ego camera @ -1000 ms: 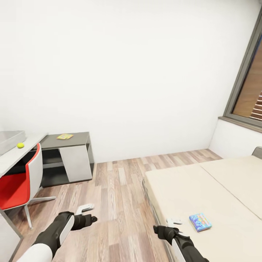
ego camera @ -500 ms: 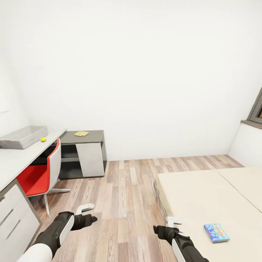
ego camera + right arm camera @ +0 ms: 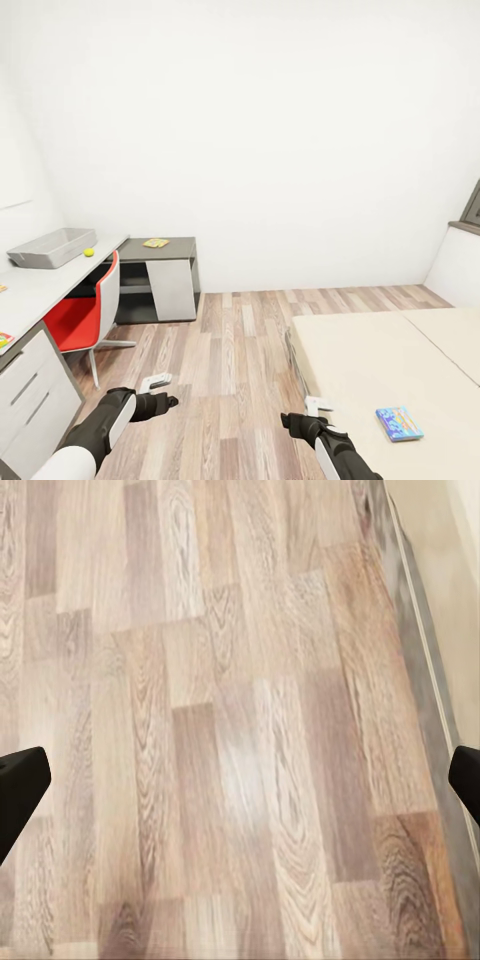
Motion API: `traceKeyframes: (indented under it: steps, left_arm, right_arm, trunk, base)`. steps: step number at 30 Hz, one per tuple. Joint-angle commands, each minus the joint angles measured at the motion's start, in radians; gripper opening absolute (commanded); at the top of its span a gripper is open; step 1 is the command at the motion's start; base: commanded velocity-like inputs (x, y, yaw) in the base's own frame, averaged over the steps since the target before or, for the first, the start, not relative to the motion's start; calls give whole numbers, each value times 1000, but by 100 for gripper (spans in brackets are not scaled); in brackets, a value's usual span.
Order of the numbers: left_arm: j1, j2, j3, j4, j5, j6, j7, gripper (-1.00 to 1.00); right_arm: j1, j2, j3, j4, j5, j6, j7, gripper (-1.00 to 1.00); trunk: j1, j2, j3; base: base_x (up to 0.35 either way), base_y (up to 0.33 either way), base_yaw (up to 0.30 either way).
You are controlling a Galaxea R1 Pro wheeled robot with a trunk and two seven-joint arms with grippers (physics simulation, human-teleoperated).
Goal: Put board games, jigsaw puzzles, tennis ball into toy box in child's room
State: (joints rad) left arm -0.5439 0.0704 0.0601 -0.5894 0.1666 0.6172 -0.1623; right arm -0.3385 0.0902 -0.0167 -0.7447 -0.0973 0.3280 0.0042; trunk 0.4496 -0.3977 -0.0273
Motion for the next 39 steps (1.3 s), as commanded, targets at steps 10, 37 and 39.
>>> traceKeyframes:
  steps: [10, 37, 39]
  left_arm:
    - [-1, 0, 3, -1, 4, 5, -2, 100]
    - [0, 9, 10, -36, 8, 51, -11, 100]
    - [0, 12, 12, -78, 9, 118, -12, 100]
  right_arm:
    - [-1, 0, -2, -2, -10, 5, 0, 100]
    - [-55, 67, -4, -204, -16, 314, -61, 100]
    - [-53, 68, -4, -284, -19, 367, -81, 100]
  trunk:
    - [0, -2, -2]
    - [0, -2, -2]
    - [0, -2, -2]
  base:
    - [-93, 0, 1]
    - [-32, 0, 0]
    - [0, 0, 0]
